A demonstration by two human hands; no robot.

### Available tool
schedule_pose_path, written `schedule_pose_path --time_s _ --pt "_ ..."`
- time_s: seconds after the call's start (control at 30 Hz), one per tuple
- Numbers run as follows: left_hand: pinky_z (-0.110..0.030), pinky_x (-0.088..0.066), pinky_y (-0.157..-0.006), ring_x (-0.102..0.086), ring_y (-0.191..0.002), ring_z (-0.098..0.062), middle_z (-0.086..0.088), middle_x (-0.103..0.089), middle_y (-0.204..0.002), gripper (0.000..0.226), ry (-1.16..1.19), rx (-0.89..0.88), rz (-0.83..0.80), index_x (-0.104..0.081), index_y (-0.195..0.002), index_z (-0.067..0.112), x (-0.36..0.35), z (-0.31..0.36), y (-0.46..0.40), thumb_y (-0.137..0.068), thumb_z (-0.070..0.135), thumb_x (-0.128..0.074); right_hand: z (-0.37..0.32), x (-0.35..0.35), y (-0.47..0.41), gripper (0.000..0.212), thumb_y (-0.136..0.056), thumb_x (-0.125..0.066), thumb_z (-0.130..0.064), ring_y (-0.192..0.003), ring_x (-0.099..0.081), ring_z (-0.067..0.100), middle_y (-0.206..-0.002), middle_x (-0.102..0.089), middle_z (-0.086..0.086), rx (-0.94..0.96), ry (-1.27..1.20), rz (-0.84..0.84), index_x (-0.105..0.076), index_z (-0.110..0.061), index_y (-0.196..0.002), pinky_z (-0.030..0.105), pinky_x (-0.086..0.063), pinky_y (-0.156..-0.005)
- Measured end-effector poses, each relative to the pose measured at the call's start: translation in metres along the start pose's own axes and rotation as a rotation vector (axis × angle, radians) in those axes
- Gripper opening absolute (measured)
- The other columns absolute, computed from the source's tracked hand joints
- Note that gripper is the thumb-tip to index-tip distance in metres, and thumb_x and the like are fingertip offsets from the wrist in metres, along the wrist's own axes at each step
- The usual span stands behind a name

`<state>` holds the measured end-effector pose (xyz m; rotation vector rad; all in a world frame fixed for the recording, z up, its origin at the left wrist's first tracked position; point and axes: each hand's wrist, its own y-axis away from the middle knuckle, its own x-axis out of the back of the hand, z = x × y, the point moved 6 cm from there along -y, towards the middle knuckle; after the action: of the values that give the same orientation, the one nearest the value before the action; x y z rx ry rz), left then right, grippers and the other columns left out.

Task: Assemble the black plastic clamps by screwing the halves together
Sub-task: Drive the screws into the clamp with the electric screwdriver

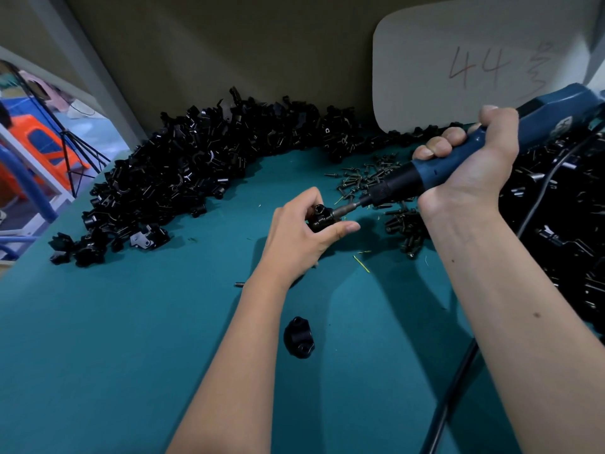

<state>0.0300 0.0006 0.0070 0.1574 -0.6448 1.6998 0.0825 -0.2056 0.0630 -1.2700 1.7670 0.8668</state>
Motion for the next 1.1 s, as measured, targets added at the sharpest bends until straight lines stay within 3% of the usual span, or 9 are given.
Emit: schedule_pose_path --time_s 0.13,0.2,0.27,0.33,0.4,0.57,0.67,0.97,1.1 --pt "-0.032 -0.042 -0.032 -0.044 -0.044 -0.017 0.008 -0.045 -0.057 0.061 -0.001 0.008 0.012 -0.036 -0.073 0.023 -0.0006 -0.0009 -0.0002 -0.072 0.051 -0.09 0.0 -0.0023 0.0007 0.026 -0.095 -0.059 -0.016 -0.047 -0.038 0.015 -0.06 -0.043 0.0 -0.009 -0.011 -0.021 -0.039 -0.015 -0.079 0.027 -0.037 -0.048" --pt "-0.032 -0.047 -0.041 -0.039 -0.05 -0.012 0.006 -0.045 -0.057 0.06 -0.058 -0.002 0.058 -0.039 -0.076 0.023 0.0017 -0.0021 -0.0009 -0.07 0.055 -0.09 0.0002 -0.0023 0.0007 0.026 -0.094 -0.059 -0.016 -0.047 -0.038 0.015 -0.06 -0.043 0.0 -0.015 -0.011 -0.028 -0.039 -0.015 -0.078 0.027 -0.036 -0.048" --pt "-0.02 -0.034 -0.046 -0.036 -0.052 -0.007 -0.003 -0.051 -0.059 0.05 -0.081 -0.012 0.085 -0.047 -0.084 0.028 0.0036 -0.0018 -0.0008 -0.071 0.053 -0.088 0.0011 -0.0025 0.0008 0.025 -0.094 -0.058 -0.016 -0.048 -0.038 0.015 -0.06 -0.043 0.0 -0.024 -0.011 -0.041 -0.04 -0.016 -0.076 0.027 -0.037 -0.048" --pt "-0.02 -0.033 -0.048 -0.04 -0.052 -0.007 -0.003 -0.056 -0.061 0.032 -0.082 -0.012 0.082 -0.059 -0.087 0.033 0.0029 -0.001 -0.0007 -0.073 0.044 -0.085 0.0018 -0.003 0.001 0.025 -0.095 -0.057 -0.016 -0.047 -0.038 0.014 -0.06 -0.042 0.0 -0.032 -0.011 -0.051 -0.04 -0.016 -0.076 0.027 -0.037 -0.048" --pt "-0.023 -0.035 -0.05 -0.043 -0.054 -0.007 0.006 -0.054 -0.057 0.015 -0.114 -0.006 0.081 -0.066 -0.075 0.031 0.0011 -0.0002 -0.0005 -0.074 0.04 -0.078 0.0025 -0.0042 0.0009 0.026 -0.095 -0.056 -0.017 -0.047 -0.037 0.015 -0.06 -0.042 -0.001 -0.038 -0.012 -0.064 -0.04 -0.017 -0.075 0.026 -0.037 -0.048" --pt "-0.047 -0.042 -0.052 -0.04 -0.053 -0.018 -0.01 -0.051 -0.058 0.036 -0.258 0.064 0.028 -0.058 -0.065 0.01 -0.0056 -0.0039 -0.0016 -0.075 0.045 -0.063 0.0038 -0.0055 0.0021 0.027 -0.096 -0.055 -0.017 -0.047 -0.038 0.014 -0.06 -0.042 -0.001 -0.049 0.001 -0.097 -0.04 -0.017 -0.073 0.026 -0.037 -0.048" --pt "-0.047 -0.042 -0.049 -0.046 -0.057 -0.029 -0.009 -0.051 -0.057 0.042 -0.313 0.085 0.014 -0.055 -0.065 0.011 -0.0061 -0.004 -0.0019 -0.074 0.052 -0.058 0.0038 -0.0065 0.0033 0.029 -0.096 -0.055 -0.017 -0.047 -0.038 0.014 -0.06 -0.042 -0.001 -0.049 0.009 -0.112 -0.041 -0.017 -0.071 0.026 -0.037 -0.049" --pt "-0.048 -0.041 -0.05 -0.051 -0.062 -0.032 -0.009 -0.053 -0.059 0.033 -0.286 0.064 0.01 -0.056 -0.065 0.011 -0.0039 -0.0021 -0.0001 -0.076 0.041 -0.062 0.0086 -0.0071 0.004 0.028 -0.096 -0.055 -0.018 -0.048 -0.037 0.015 -0.06 -0.041 -0.001 -0.054 0.023 -0.111 -0.039 -0.018 -0.073 0.026 -0.037 -0.049" --pt "-0.047 -0.04 -0.05 -0.041 -0.054 -0.02 -0.009 -0.051 -0.058 0.032 -0.255 0.062 0.011 -0.054 -0.064 0.011 -0.0042 -0.0036 -0.0003 -0.076 0.038 -0.064 0.0096 -0.0049 0.0042 0.027 -0.095 -0.056 -0.018 -0.047 -0.038 0.014 -0.06 -0.042 -0.001 -0.061 0.011 -0.095 -0.039 -0.018 -0.074 0.026 -0.037 -0.049"
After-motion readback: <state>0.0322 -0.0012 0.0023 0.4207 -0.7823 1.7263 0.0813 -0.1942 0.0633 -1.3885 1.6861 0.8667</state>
